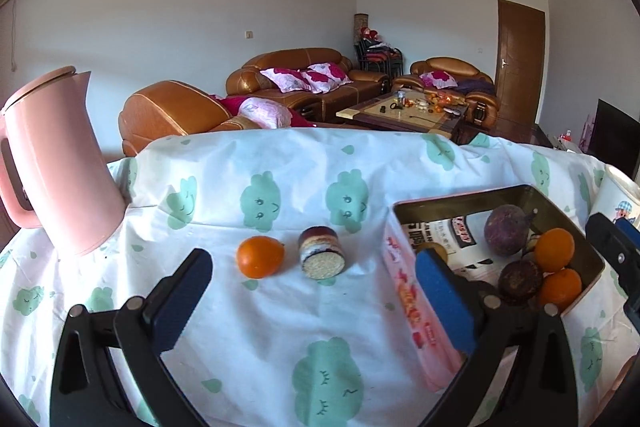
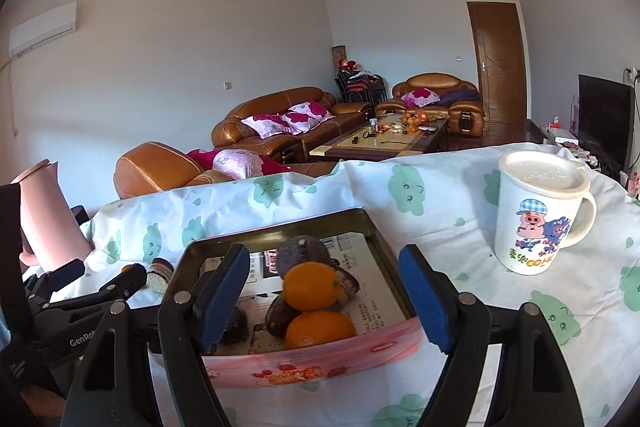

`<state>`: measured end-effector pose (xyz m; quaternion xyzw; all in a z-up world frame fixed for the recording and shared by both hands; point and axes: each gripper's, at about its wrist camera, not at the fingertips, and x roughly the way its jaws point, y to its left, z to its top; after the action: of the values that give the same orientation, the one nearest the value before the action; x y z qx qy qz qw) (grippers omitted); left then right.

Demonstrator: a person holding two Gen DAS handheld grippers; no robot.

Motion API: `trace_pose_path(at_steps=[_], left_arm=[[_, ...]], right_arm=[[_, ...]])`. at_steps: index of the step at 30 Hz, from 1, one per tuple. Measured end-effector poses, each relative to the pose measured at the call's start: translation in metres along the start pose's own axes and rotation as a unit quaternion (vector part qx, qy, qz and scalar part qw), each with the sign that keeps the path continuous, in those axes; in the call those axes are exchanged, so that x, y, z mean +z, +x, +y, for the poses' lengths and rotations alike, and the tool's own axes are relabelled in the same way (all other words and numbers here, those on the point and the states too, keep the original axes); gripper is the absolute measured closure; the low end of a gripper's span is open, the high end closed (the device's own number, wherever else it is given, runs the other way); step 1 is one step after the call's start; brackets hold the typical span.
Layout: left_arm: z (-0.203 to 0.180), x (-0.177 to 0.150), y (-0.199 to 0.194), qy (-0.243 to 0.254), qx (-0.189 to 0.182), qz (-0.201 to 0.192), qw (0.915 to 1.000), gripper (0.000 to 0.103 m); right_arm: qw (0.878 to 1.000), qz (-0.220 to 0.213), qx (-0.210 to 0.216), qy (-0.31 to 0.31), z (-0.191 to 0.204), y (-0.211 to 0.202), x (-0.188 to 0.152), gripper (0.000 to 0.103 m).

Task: Organize fruits
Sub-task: 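Move both tools toward the last orange and the cake roll jar, then grasp the cake roll jar with the right tool while the left tool grasps the small orange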

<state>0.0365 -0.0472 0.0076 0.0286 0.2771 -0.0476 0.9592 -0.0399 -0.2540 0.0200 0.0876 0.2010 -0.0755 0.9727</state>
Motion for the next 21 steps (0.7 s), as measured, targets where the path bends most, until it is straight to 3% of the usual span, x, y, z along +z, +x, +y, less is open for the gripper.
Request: trace_pose_path(at_steps=[12,16,21], left_arm=[[0.094,-0.002,0.021,-0.042,0.088,0.030,0.9948,0.000],[0.121,-0.001,0.027,-0.067,0.128,0.039,0.9887,0.000],[0.143,-0.004,0.033,-0.090,0.150,0.055,0.9830,0.000]], right_arm=[[0.996,0.020,0.050,-0.072,0.091,0.013,-0.012,0.026],[0.991,0.043,0.063,-0.107,0.124,0.028,-0.011,0.046],[0.982,0.104,0.079,-0.135,0.162,0.068,-0.010,0.051]])
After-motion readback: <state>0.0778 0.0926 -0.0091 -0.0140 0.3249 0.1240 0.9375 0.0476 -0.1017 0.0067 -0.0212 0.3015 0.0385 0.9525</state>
